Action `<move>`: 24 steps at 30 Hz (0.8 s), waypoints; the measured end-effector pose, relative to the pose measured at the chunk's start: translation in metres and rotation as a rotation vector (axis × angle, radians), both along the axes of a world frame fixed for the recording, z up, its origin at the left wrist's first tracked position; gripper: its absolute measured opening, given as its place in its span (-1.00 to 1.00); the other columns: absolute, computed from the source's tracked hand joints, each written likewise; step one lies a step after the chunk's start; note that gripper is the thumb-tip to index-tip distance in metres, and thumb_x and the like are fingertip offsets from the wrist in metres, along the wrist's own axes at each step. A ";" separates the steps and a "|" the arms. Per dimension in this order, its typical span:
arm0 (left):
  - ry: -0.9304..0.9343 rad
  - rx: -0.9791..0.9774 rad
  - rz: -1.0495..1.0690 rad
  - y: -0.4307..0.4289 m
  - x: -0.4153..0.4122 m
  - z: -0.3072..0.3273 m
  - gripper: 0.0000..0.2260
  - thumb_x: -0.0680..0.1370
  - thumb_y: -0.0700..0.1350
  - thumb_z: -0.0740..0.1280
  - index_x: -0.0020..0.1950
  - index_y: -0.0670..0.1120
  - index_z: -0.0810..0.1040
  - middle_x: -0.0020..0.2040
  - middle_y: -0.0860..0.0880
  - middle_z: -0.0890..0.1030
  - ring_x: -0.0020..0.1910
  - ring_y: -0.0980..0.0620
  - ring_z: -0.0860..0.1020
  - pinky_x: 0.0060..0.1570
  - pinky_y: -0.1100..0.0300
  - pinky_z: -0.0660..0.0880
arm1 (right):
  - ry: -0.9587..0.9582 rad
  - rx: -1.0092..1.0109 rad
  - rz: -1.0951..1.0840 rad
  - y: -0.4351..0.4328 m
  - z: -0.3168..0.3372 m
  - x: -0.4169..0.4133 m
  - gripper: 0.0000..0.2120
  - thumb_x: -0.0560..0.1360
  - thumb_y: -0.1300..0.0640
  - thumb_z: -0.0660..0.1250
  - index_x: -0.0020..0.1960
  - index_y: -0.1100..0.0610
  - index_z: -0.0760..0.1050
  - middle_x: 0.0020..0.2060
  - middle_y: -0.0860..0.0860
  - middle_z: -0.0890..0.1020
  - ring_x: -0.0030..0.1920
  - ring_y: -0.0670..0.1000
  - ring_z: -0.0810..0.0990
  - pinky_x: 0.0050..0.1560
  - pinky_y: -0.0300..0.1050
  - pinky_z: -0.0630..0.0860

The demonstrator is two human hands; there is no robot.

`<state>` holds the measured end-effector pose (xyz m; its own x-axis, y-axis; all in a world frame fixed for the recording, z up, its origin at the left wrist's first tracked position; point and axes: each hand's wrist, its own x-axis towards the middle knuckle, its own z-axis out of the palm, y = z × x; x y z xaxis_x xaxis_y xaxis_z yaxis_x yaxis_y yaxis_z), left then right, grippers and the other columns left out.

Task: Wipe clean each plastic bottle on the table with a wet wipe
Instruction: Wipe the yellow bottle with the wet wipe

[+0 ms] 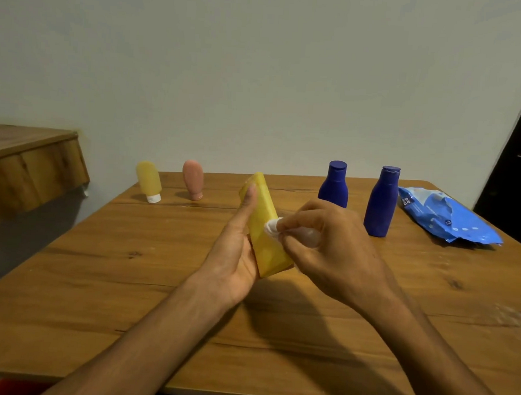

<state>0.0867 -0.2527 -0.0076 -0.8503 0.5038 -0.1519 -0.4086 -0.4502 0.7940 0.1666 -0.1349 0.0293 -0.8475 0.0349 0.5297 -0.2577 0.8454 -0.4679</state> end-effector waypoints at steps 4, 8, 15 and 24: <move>0.062 -0.014 -0.024 -0.001 -0.006 -0.002 -0.22 0.42 0.41 0.25 0.44 -0.12 0.38 0.22 -0.20 0.63 0.19 -0.20 0.61 0.18 -0.14 0.52 | -0.007 -0.041 -0.039 0.007 0.002 -0.001 -0.76 0.47 0.07 0.36 0.12 0.03 0.59 -0.07 -0.17 0.52 -0.07 -0.19 0.49 -0.11 -0.37 0.45; 0.080 0.027 -0.050 0.000 -0.005 -0.006 -0.27 0.46 0.44 0.12 0.42 -0.05 0.44 0.23 -0.18 0.62 0.24 -0.19 0.57 0.23 -0.12 0.47 | 0.014 -0.043 -0.063 0.008 0.001 -0.003 -0.77 0.46 0.05 0.37 0.11 0.03 0.59 -0.05 -0.13 0.57 -0.04 -0.17 0.50 -0.08 -0.33 0.47; 0.119 0.132 -0.092 0.003 -0.003 -0.007 -0.31 0.44 0.45 0.11 0.44 0.11 0.41 0.30 -0.14 0.59 0.28 -0.19 0.55 0.17 -0.16 0.49 | 0.012 -0.028 -0.074 0.010 -0.001 -0.005 -0.76 0.45 0.05 0.38 0.11 0.03 0.60 -0.10 -0.17 0.53 -0.08 -0.19 0.48 -0.16 -0.40 0.40; 0.076 0.130 -0.152 0.001 -0.012 -0.009 -0.17 0.43 0.48 0.09 0.48 -0.09 0.36 0.34 -0.25 0.53 0.32 -0.23 0.50 0.19 -0.15 0.50 | -0.067 0.018 0.100 0.008 -0.001 -0.004 -0.81 0.45 0.07 0.38 0.06 0.01 0.61 0.00 -0.16 0.59 -0.03 -0.20 0.53 -0.09 -0.31 0.53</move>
<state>0.0744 -0.2521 -0.0164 -0.7698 0.6381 -0.0158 -0.4208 -0.4887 0.7642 0.1630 -0.1273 0.0279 -0.8800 -0.0602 0.4712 -0.3093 0.8254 -0.4722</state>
